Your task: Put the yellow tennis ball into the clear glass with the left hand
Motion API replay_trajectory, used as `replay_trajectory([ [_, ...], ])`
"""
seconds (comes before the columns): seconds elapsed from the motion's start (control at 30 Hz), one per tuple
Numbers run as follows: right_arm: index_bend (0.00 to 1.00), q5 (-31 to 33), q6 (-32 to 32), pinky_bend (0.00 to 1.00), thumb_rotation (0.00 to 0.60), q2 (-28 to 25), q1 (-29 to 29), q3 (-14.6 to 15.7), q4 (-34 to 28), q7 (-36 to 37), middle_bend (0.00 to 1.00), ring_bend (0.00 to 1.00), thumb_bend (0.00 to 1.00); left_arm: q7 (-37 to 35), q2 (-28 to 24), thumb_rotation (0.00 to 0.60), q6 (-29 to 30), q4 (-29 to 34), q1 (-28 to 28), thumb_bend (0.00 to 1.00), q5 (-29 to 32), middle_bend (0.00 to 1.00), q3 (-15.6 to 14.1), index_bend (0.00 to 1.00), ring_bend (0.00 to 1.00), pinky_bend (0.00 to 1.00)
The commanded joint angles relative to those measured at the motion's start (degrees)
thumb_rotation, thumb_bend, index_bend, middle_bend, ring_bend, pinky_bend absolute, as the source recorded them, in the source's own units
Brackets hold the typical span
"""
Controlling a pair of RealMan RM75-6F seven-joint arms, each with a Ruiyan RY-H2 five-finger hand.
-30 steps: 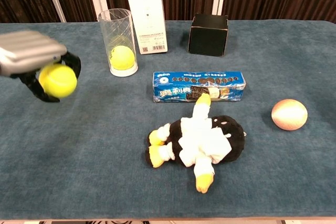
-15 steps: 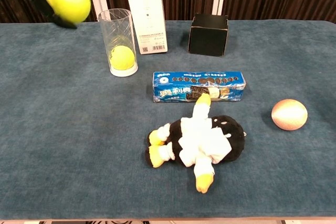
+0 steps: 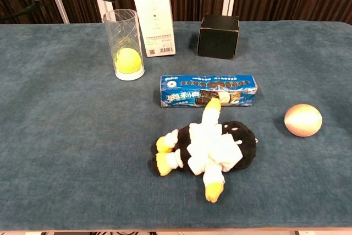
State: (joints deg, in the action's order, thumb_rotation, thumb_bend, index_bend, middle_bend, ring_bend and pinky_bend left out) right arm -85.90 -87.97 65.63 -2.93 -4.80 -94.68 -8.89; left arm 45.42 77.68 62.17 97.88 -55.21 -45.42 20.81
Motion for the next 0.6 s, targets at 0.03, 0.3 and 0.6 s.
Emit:
replay_trajectory([
  [0.03, 0.13, 0.03, -0.22, 0.05, 0.6, -0.22, 0.14, -0.07, -0.06, 0.31, 0.04, 0.11, 0.35, 1.75, 2.17, 0.6, 1.27, -2.25, -1.8, 0.24, 2.36, 0.49, 0.09, 0.47, 0.47, 0.6],
  [0.3, 0.13, 0.2, -0.85, 0.05, 0.6, -0.81, 0.54, -0.21, -0.18, 1.03, 0.04, 0.11, 0.35, -0.55, 5.2, 0.6, 2.66, -7.23, -2.41, 0.23, 4.09, 0.48, 0.14, 0.47, 0.46, 0.59],
  [0.6, 0.13, 0.34, -0.38, 0.05, 0.6, -0.64, 0.37, -0.14, -0.07, 0.52, 0.03, 0.11, 0.35, -0.9, 6.48, 0.6, 1.88, -11.39, -2.89, 0.18, 7.37, 0.42, -0.25, 0.42, 0.41, 0.57],
])
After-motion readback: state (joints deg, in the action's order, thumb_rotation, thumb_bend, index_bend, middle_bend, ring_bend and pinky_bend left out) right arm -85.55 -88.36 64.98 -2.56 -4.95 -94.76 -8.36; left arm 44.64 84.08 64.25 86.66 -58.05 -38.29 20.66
